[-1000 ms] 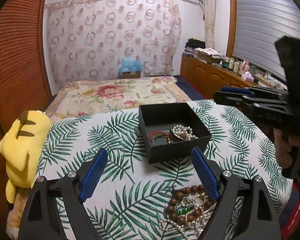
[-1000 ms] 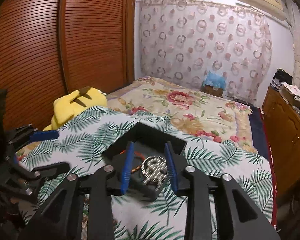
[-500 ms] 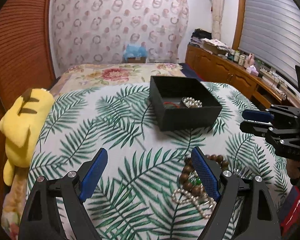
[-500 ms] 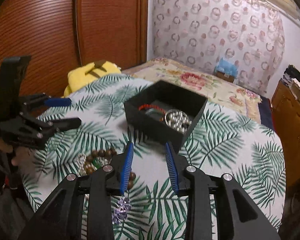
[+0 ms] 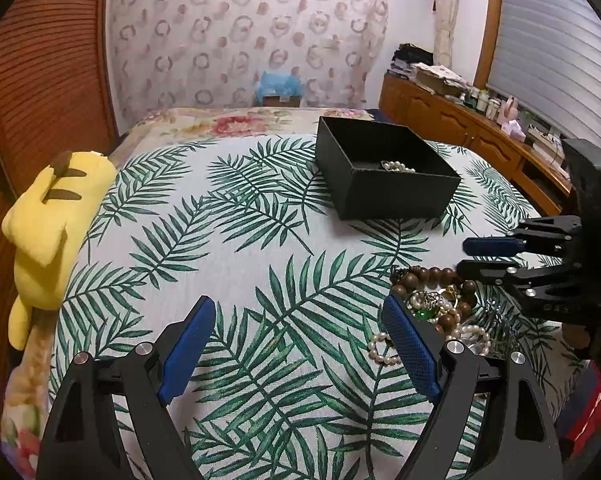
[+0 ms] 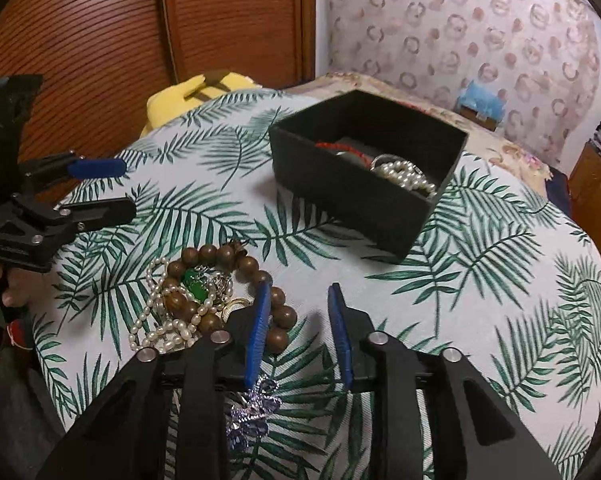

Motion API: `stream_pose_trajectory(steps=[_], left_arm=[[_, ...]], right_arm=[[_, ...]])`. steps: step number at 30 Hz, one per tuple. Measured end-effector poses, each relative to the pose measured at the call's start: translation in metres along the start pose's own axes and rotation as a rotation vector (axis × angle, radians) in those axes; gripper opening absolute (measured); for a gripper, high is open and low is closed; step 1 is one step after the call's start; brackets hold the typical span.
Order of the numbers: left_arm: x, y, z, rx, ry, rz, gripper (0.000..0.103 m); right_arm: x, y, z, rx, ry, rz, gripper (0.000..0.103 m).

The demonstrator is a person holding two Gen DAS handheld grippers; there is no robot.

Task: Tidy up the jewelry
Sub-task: 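Move the right gripper back to the brown bead bracelet on the sheet, then grasp the brown bead bracelet with the right gripper while the left grasps a pearl strand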

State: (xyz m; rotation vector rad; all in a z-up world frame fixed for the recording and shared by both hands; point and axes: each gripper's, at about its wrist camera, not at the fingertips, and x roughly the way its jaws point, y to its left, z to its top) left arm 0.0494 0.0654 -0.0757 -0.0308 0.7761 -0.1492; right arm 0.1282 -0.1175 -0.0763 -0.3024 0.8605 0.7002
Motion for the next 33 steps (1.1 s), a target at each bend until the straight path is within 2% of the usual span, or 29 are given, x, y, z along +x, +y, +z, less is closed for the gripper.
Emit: stream_pose_trajectory(steps=[12,16,17,26,33], left_arm=[[0.007,-0.007,-0.003,0.016,0.022,-0.006,0.082],[0.007,-0.007,-0.003,0.016,0.024,-0.007,0.082],[0.007,-0.008,-0.004,0.017,0.025,-0.008,0.082],[0.009,-0.012,-0.009,0.02,0.034,-0.017,0.082],[0.009,-0.019,-0.011,0.028,0.04,-0.032,0.082]], right_arm=[[0.011,0.006,0.001,-0.033,0.043,0.013,0.027],[0.014,0.01,-0.001,-0.048,0.048,0.023,0.015],[0.013,0.011,0.0,-0.05,0.045,0.02,0.015],[-0.038,0.001,0.02,-0.008,-0.126,-0.008,0.015],[-0.071,-0.017,0.029,0.02,-0.201,-0.044,0.015]])
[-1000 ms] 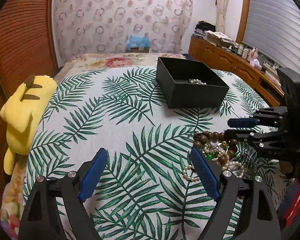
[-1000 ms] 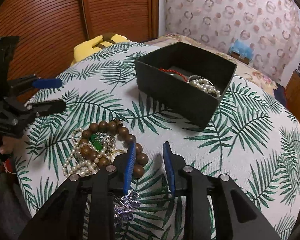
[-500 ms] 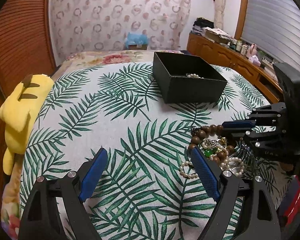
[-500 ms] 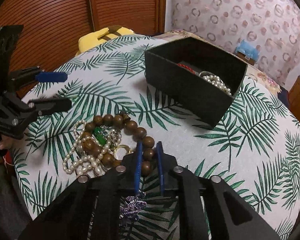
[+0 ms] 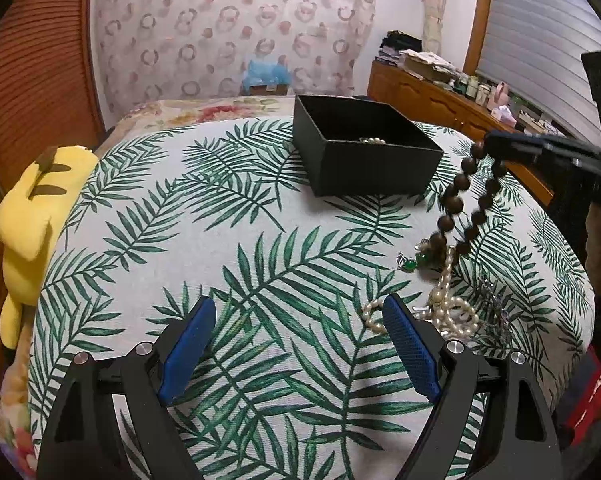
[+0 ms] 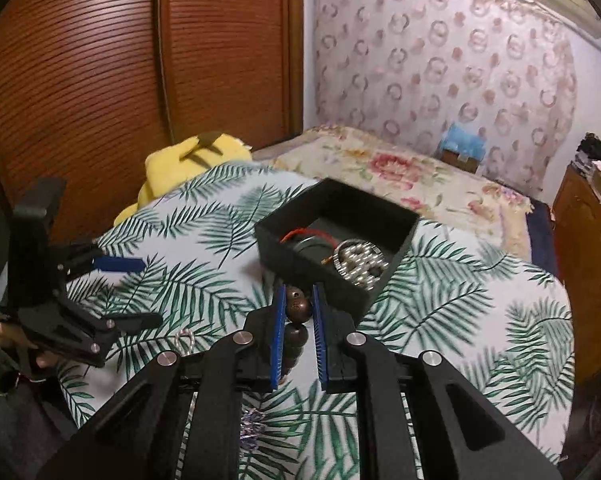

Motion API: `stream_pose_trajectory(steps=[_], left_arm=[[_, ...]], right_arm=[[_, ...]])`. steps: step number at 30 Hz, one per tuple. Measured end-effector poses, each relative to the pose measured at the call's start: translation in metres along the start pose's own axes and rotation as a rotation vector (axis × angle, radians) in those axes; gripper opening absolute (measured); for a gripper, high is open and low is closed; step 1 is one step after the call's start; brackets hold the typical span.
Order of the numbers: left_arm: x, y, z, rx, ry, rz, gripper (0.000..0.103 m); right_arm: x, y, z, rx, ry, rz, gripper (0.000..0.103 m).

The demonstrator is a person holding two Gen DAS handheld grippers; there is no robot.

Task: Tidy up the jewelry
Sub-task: 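Grasp the brown bead bracelet with the right gripper while the left grasps a pearl strand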

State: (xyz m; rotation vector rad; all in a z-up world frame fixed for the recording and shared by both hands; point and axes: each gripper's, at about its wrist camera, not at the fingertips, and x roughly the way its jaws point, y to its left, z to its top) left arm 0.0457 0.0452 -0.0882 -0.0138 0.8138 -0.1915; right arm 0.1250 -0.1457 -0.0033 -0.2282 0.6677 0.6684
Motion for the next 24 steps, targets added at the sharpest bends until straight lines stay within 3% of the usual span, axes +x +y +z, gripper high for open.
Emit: stream_pose_trajectory(steps=[12,14,19,24], left_arm=[[0.006,-0.028,0.004,0.076,0.013,-0.053,0.082],[0.011,-0.034,0.008,0.091,0.023,-0.073,0.074],[0.028,-0.046,0.011,0.123,0.079,-0.093,0.033],[0.033,-0.053,0.009,0.155,0.087,-0.087,0.026]], right_arm=[[-0.002,-0.019,-0.011,0.007,0.017,-0.091,0.015],[-0.001,-0.021,-0.016,0.012,0.025,-0.094,0.015],[0.002,-0.022,-0.022,0.021,0.034,-0.1,0.015],[0.001,-0.026,-0.025,0.026,0.037,-0.102,0.015]])
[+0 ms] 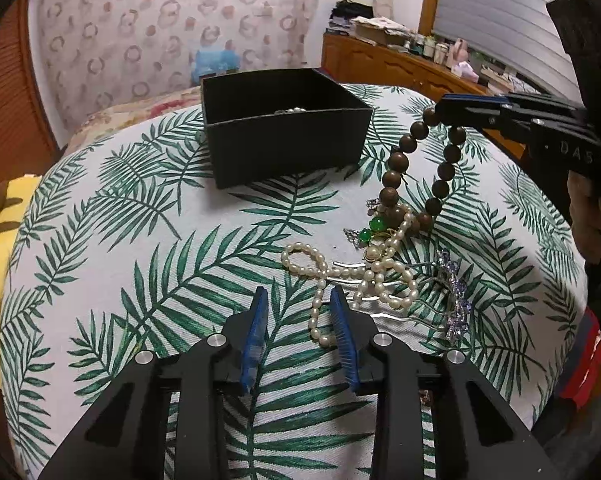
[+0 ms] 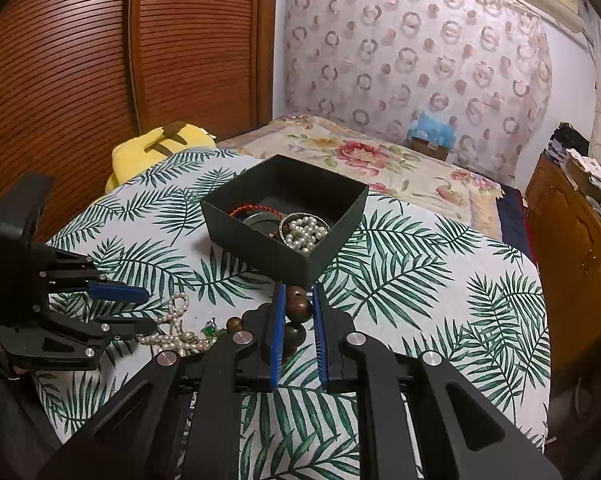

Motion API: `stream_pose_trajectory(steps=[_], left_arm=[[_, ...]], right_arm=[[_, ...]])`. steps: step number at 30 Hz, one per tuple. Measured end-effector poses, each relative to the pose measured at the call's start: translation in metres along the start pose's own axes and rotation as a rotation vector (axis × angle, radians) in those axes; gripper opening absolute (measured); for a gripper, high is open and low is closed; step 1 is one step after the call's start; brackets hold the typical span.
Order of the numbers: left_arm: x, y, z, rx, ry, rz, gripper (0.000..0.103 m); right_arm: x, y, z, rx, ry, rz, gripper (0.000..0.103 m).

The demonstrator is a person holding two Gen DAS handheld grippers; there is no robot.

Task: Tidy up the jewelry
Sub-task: 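Grasp the brown bead bracelet with the right gripper while the left grasps a pearl strand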

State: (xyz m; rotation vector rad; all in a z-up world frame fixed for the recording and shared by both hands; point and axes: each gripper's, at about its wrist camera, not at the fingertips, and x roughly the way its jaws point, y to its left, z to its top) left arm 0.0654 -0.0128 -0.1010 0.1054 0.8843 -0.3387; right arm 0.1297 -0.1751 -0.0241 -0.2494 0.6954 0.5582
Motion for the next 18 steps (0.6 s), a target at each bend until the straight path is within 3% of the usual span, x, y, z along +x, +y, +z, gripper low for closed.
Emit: stream_pose_trajectory(steps=[6,11,18], left_arm=[[0.003,-0.007,0.001,0.044,0.003,0.001,0.004],[0.0,-0.01,0.002,0.065,-0.006,0.01,0.004],[-0.04,-0.011,0.026,0.034,-0.132,-0.035,0.004]], right_arm=[[0.002,-0.001,-0.003,0.005,0.007,0.001,0.015],[0.004,-0.001,-0.006,0.006,0.013,0.003,0.015],[0.004,-0.002,-0.01,0.014,0.027,0.004,0.015]])
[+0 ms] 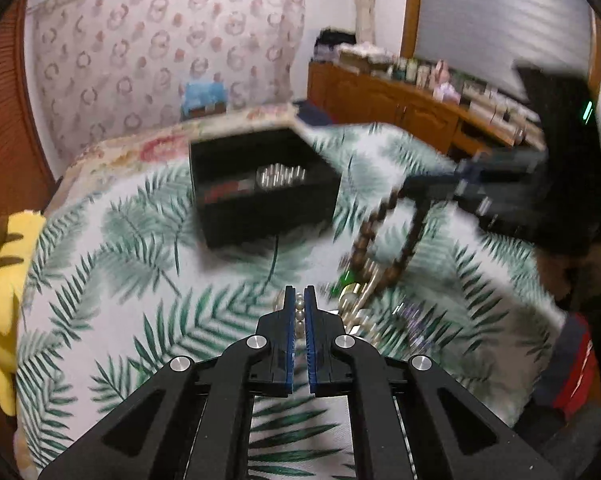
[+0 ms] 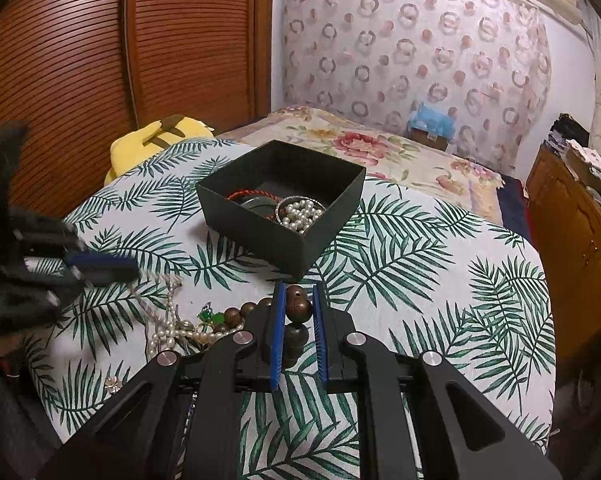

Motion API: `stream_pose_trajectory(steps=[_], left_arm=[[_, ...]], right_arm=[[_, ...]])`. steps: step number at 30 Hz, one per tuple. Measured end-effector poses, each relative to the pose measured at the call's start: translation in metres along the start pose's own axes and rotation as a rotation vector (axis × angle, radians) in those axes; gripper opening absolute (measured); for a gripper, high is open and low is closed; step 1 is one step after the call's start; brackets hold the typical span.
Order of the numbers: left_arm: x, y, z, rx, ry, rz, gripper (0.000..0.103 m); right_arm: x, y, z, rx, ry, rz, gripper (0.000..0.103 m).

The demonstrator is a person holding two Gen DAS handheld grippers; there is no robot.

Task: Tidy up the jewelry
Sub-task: 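Grasp the brown bead bracelet with the right gripper while the left grasps a pearl strand, then lower both held strands into the black box and open both grippers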

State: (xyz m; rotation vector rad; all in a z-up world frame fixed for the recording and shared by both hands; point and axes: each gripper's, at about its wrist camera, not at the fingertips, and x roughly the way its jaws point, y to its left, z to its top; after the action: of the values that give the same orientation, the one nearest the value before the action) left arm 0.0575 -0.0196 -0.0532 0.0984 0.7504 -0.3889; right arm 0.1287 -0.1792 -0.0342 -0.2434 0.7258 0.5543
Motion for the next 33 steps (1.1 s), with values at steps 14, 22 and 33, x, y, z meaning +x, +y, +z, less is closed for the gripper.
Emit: stream_pose_trajectory(steps=[14,22,33], left_arm=[[-0.068,-0.007,0.074,0.017,-0.21,-0.027,0.004],[-0.088,-0.006,0.103,0.023,-0.267,-0.018,0.003],[-0.099,-0.012,0.119,0.029,-0.297,-0.036,0.003]], right_arm=[[-0.002,0.006,0.001,0.001,-0.002,0.009,0.015],[-0.001,0.007,0.002,0.004,0.004,0.009,0.015],[0.02,0.002,-0.002,0.043,0.041,0.032,0.015]])
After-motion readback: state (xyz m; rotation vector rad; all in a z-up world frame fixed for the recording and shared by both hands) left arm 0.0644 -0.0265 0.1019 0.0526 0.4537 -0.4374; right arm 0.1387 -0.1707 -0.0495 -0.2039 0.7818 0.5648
